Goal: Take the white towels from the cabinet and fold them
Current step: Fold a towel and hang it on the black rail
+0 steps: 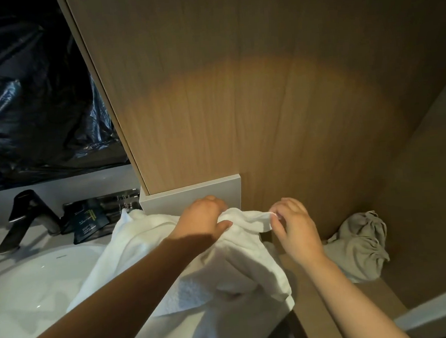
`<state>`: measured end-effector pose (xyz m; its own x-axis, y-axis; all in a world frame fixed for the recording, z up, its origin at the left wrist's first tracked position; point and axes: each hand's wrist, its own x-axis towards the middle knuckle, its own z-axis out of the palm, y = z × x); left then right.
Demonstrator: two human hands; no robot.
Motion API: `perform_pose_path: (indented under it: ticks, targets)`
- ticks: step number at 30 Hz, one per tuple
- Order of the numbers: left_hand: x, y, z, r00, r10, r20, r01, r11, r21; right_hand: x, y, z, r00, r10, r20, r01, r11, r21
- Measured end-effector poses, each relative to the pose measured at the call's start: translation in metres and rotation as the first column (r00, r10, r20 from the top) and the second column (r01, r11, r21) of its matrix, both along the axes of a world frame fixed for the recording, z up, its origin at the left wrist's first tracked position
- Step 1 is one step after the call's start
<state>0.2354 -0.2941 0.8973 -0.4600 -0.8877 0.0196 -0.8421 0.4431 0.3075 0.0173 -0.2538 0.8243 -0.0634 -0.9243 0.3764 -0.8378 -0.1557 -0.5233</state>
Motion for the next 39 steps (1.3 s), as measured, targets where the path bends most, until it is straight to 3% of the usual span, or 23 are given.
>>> perform_pose_path:
  ticks: [5, 9, 13, 18, 24, 28, 32, 39]
  targets:
    - [0.002, 0.003, 0.005, 0.996, 0.028, -0.083, -0.029, 1.000, -0.009, -0.003, 0.008, 0.037, 0.915, 0.016, 0.404, 0.004, 0.999, -0.050]
    - [0.006, 0.009, 0.016, 0.992, 0.014, -0.122, -0.024, 0.997, -0.074, -0.009, 0.010, 0.070, 0.863, -0.007, 0.506, 0.067, 0.993, -0.099]
    - [0.018, 0.016, 0.037, 0.979, -0.007, -0.203, -0.034, 0.980, -0.198, -0.016, 0.011, 0.094, 0.853, -0.086, 0.515, 0.175, 0.977, -0.126]
    - [0.053, 0.020, 0.056, 0.969, 0.072, -0.236, -0.103, 0.987, -0.120, -0.023, 0.009, 0.119, 0.849, -0.137, 0.511, 0.231, 0.965, -0.125]
    - [0.054, 0.028, 0.084, 0.863, 0.101, -0.496, -0.196, 0.970, -0.144, 0.003, 0.007, 0.142, 0.899, -0.132, 0.418, 0.210, 0.967, -0.145]
    - [0.047, 0.028, 0.133, 0.836, -0.025, -0.547, -0.145, 0.953, -0.266, 0.028, 0.010, 0.174, 0.942, 0.037, 0.333, 0.040, 0.974, -0.223]
    - [0.042, 0.025, 0.188, 0.839, -0.139, -0.527, -0.102, 0.910, -0.402, 0.048, 0.014, 0.219, 0.889, 0.264, 0.375, -0.195, 0.957, -0.214]
    - [0.032, 0.032, 0.259, 0.818, -0.285, -0.500, -0.047, 0.833, -0.551, 0.065, 0.008, 0.288, 0.851, 0.409, 0.328, -0.289, 0.888, -0.357]
